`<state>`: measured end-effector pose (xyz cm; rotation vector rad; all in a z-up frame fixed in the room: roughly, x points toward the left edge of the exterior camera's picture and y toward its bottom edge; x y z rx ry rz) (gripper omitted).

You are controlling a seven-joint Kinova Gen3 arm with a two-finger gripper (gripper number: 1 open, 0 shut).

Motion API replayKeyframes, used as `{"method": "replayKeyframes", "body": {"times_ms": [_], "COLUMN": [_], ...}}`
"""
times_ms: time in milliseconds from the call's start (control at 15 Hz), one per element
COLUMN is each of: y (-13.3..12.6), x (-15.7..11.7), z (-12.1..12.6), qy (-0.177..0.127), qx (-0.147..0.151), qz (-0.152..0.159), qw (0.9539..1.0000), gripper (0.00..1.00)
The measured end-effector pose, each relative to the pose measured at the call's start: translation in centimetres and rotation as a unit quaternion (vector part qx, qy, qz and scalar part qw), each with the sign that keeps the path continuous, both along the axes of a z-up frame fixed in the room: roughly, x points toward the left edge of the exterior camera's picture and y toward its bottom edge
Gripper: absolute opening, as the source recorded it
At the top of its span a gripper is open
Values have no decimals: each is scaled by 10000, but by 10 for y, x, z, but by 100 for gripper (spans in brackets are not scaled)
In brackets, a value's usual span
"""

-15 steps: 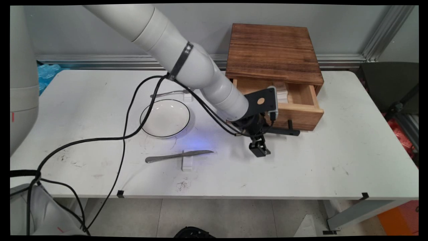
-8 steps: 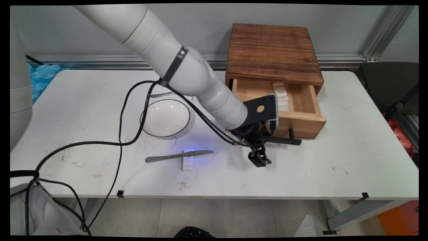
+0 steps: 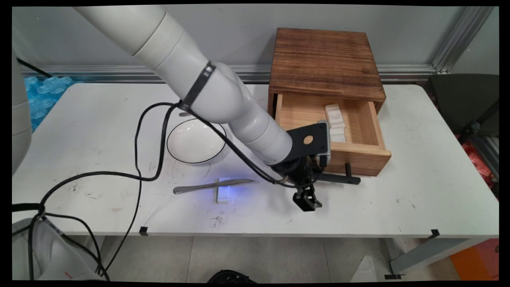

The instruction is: Open the drawer

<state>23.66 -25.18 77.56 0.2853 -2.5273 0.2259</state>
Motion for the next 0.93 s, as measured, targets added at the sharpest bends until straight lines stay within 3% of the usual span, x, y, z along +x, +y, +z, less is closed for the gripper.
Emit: {"method": "replayKeyframes", "body": {"times_ms": [933], "y": [39], "x": [-3], "z": [2], "qy": [15], "qx": [172], "qz": [-114], "qw": [9998], "gripper": [100]}}
